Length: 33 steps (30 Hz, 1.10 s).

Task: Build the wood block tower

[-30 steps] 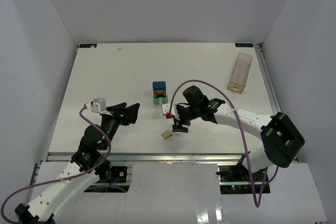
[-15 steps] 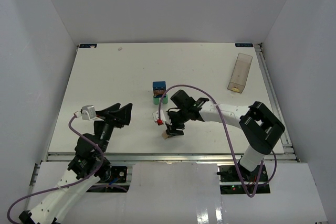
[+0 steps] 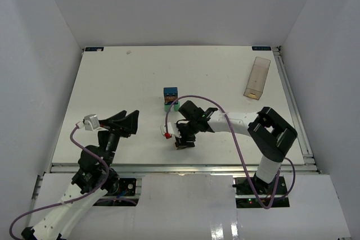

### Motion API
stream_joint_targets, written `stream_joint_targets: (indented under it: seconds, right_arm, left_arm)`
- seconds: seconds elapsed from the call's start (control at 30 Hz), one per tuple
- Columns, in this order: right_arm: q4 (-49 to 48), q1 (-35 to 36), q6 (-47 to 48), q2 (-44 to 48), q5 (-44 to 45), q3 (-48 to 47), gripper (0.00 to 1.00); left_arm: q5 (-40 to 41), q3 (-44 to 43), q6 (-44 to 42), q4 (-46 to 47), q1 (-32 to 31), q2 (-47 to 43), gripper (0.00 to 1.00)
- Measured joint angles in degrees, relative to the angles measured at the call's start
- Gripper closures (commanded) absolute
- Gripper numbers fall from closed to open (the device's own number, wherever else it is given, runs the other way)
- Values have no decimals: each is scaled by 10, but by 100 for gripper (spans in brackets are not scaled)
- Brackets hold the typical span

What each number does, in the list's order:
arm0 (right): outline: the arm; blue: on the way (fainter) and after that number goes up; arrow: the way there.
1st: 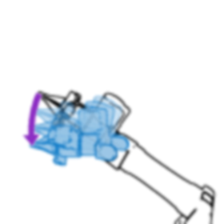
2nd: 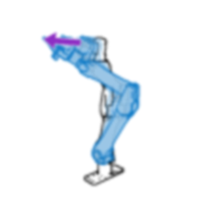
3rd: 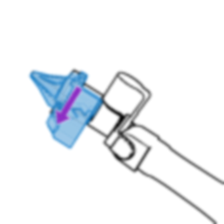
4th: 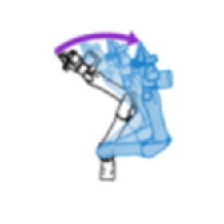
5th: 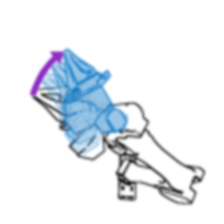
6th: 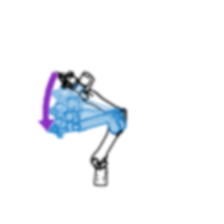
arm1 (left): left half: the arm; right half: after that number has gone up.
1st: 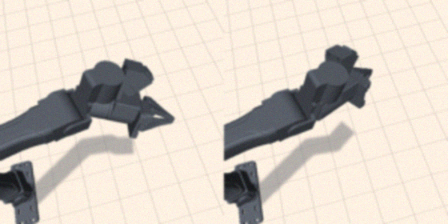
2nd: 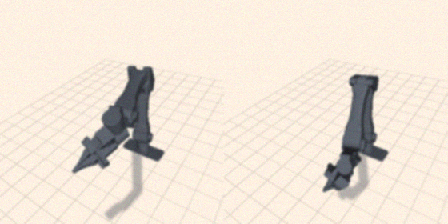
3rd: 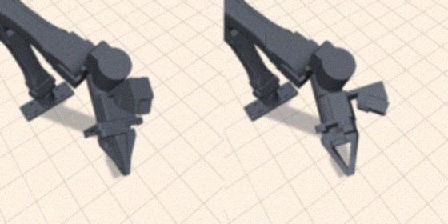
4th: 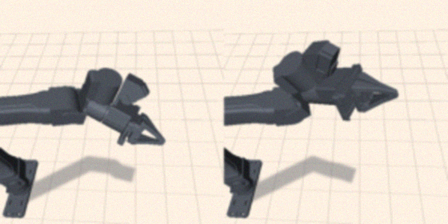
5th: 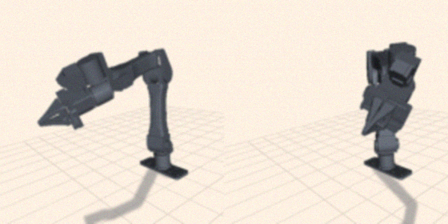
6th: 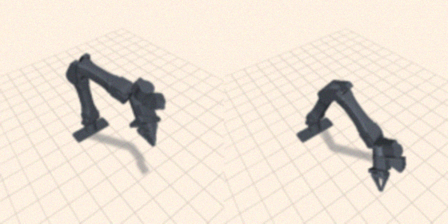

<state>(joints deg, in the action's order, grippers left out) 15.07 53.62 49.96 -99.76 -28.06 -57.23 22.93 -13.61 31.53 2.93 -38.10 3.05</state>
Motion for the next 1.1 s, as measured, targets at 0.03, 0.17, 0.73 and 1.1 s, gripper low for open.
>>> stream_joint_targets:
  seconds: [0.03,0.17,0.73,1.1]
  right_arm:
    - [-3,1,0,-1,2,0,39]
    - [-9,1,-1,-1,9,0,46]
    - [-15,2,-16,-9,14,-10,88]
    - [68,2,-57,12,53,-89,92]
  left_arm:
    - [1,0,0,0,0,0,13]
    - [2,0,0,-4,-2,0,13]
    - [5,0,0,-13,-8,-3,13]
    - [6,0,-2,-14,-10,-8,13]
